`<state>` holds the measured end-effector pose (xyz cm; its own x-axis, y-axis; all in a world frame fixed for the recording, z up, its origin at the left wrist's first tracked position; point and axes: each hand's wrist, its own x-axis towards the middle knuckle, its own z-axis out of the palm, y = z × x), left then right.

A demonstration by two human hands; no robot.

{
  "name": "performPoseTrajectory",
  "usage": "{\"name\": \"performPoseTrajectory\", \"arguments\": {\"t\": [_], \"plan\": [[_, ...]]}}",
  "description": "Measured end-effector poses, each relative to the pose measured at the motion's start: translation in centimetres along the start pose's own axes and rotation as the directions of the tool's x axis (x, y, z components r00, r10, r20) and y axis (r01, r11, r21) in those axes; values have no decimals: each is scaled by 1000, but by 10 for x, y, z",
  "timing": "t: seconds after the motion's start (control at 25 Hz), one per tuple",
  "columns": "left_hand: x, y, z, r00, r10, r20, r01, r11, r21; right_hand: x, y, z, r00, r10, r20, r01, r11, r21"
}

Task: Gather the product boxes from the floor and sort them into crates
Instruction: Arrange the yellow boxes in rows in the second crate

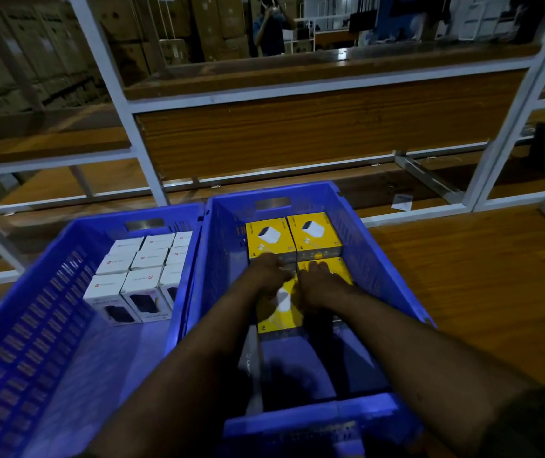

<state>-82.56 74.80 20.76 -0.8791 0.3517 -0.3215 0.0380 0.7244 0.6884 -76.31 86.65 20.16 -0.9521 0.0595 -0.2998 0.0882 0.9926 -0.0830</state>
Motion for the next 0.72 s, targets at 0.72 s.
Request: {"name": "performPoseTrajectory", "arguments": {"t": [0.72], "plan": [[-17, -20, -46, 997, 65, -32, -66, 998, -14, -12, -51, 8, 859, -348, 375, 174, 888, 427]]}}
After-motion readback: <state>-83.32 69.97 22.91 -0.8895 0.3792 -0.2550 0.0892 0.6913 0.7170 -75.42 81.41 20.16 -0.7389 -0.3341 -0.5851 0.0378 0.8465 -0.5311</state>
